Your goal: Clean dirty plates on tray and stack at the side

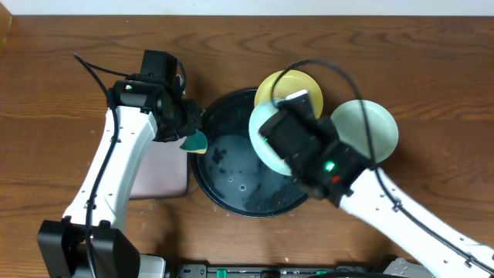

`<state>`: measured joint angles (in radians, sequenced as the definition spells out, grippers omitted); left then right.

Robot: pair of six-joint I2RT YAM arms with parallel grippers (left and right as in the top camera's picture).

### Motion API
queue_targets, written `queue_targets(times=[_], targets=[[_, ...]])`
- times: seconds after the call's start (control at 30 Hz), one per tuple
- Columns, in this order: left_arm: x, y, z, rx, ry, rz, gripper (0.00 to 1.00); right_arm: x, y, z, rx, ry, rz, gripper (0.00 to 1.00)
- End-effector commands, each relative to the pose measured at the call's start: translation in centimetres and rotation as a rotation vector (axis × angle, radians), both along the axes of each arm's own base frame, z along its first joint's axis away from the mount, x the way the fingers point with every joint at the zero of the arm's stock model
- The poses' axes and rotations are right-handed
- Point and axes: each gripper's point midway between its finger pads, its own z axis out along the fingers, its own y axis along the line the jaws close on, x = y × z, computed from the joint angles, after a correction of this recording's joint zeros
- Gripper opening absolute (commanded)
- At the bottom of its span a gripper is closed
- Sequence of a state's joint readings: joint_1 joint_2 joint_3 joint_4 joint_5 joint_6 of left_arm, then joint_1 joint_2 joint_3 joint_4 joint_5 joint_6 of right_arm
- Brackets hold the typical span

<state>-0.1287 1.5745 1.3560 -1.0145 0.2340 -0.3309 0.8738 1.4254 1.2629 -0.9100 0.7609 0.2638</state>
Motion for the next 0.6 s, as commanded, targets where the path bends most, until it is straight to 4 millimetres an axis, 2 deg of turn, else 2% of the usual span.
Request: queue_targets(times=[0.0, 0.17, 0.3, 0.43, 0.57], targets=[[-0.1, -0.1, 0.4, -0.004, -0.015, -0.024, 0.07, 0.0, -1.3, 4.8, -0.176, -0.230, -0.059, 0.01], [-0.1, -0.1, 0.4, -0.005, -0.015, -0.024, 0.07, -1.4, -0.5, 7.6, -0.270, -0.383, -0.069, 0.01], [-0.1, -0.1, 0.4, -0.004, -0.015, -0.023, 0.08, -2.3, -0.1, 9.1, -0.309, -0.461, -0.073, 0.01], [-0.1, -0.1, 0.4, -0.005, -0.015, -0.024, 0.07, -2.4, 0.2, 9.0, -0.303, -0.462, -0.066, 0.01], [-0.1, -0.1, 0.4, -0.005, -0.015, -0.024, 0.07, -2.0, 0.5, 7.5, -0.258, -0.385, -0.034, 0.01]])
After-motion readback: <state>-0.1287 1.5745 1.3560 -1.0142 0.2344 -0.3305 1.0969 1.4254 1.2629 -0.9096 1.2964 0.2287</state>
